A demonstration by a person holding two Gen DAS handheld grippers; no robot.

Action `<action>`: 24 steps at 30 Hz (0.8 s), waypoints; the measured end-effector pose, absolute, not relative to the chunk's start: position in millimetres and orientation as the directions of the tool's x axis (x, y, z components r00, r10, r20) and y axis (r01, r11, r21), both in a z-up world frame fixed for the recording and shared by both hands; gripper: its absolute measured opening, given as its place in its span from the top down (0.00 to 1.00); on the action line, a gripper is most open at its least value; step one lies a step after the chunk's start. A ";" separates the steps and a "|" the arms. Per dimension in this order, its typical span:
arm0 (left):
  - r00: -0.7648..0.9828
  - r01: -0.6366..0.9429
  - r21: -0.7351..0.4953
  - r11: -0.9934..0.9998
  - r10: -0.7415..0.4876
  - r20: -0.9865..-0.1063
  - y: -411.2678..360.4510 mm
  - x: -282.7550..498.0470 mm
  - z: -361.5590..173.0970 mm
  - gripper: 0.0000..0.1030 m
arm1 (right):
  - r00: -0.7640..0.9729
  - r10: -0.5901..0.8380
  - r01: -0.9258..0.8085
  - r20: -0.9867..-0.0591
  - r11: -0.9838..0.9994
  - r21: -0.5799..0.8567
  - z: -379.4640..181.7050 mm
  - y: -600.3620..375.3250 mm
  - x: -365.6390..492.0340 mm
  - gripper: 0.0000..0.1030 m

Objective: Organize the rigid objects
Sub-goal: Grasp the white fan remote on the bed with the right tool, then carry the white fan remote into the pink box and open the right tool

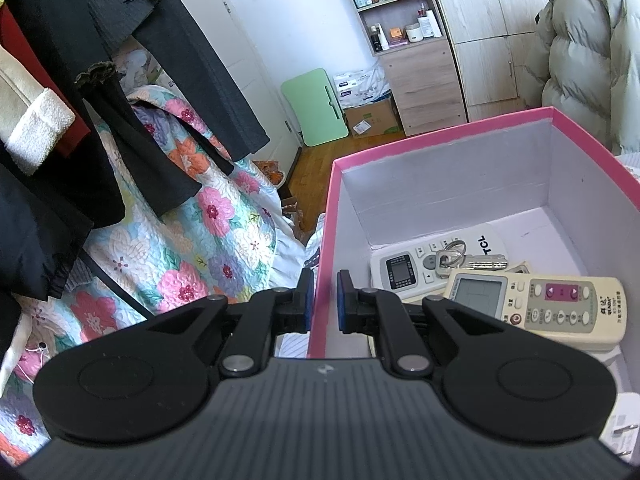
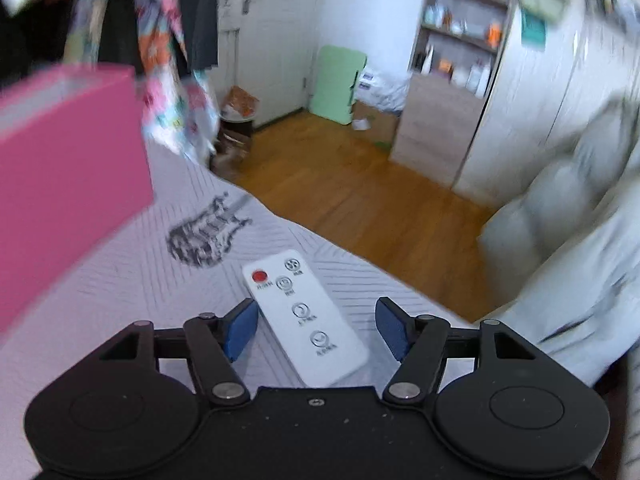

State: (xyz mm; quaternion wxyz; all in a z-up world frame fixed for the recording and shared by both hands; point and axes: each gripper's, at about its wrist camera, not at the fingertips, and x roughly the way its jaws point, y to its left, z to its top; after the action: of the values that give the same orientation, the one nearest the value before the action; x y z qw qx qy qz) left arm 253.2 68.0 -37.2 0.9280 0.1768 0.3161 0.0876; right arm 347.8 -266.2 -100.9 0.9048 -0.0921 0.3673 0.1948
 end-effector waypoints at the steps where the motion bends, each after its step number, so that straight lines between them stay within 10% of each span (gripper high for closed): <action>1: 0.785 -0.052 0.377 0.925 0.271 -0.557 69.2 253.6 -36.7 0.91 | 0.635 0.318 -0.410 -0.704 0.911 0.041 -100.9 -271.1 352.1 0.38; 7: 0.786 -0.051 0.371 0.927 0.266 -0.558 69.4 254.8 -37.8 0.91 | 0.642 0.307 -0.404 -0.703 0.914 0.031 -99.6 -258.8 331.6 0.56; 24: 0.785 -0.049 0.354 0.934 0.255 -0.565 67.6 256.4 -39.4 0.91 | 0.655 0.248 -0.309 -0.713 0.950 0.047 -80.5 -230.9 302.4 0.56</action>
State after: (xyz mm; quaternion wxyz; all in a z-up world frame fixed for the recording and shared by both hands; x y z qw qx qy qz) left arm 256.4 67.6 -39.4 0.9306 0.1624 0.3177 0.0816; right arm 302.4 -230.9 -80.5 0.9089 -0.0393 0.3858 0.1534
